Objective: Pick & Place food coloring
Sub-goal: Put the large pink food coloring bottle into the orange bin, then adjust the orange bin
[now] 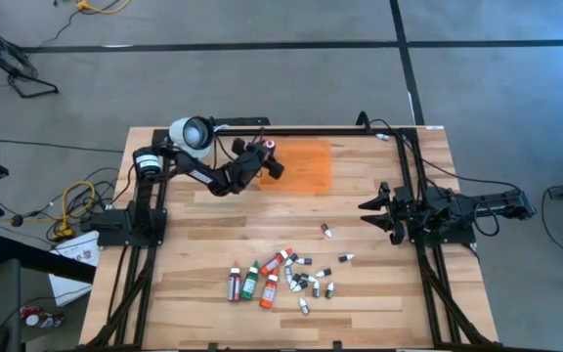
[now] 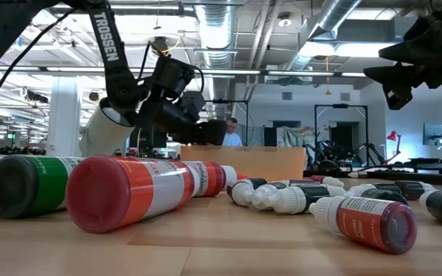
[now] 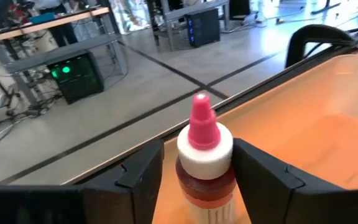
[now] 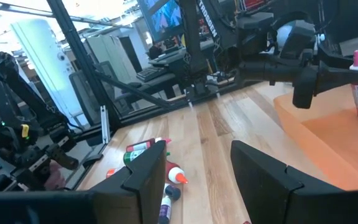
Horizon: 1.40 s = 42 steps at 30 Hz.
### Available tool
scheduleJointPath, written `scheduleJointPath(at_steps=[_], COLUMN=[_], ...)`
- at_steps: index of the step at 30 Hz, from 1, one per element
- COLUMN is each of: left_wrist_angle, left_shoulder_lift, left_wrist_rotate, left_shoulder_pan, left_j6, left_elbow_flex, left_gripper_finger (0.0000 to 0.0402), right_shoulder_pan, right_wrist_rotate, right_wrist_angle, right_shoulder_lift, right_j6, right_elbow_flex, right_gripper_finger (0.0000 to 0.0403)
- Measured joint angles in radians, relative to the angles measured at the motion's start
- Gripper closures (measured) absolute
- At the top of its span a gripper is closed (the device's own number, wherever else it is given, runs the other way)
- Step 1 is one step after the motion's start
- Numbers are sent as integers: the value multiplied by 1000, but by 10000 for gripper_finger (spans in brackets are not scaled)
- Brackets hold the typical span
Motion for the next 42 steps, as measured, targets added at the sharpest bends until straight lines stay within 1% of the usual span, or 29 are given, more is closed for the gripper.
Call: scheduleJointPath(at_steps=[7,18,26,31,36,39,42], left_wrist_angle=[1,2,75,65,42,-58,-325], left_shoulder_lift=[-36,-40,-42,-101,-189,-266,-368], left_wrist_rotate=[-11,-2,-12,-42,-65,-63,-57], left_shoulder_pan=[0,-11,-47,-63,-92,-115,-130], left_j6=[16,28,96,147,216,258,262], left_elbow_flex=[-1,0,1,1,1,1,2], left_gripper_finger=[216,216,216,216,216,216,216], right_shoulder_pan=[0,0,0,0,0,0,0], right_wrist_rotate=[0,0,0,-1,-1,-1,-3], right_wrist_angle=[0,0,0,0,0,0,-1], right_shoulder_lift=[0,0,0,0,0,0,0], right_j6=[1,0,0,0,0,0,0], right_elbow_flex=[0,0,0,0,0,0,0], right_gripper_finger=[230,230,230,230,230,230,230])
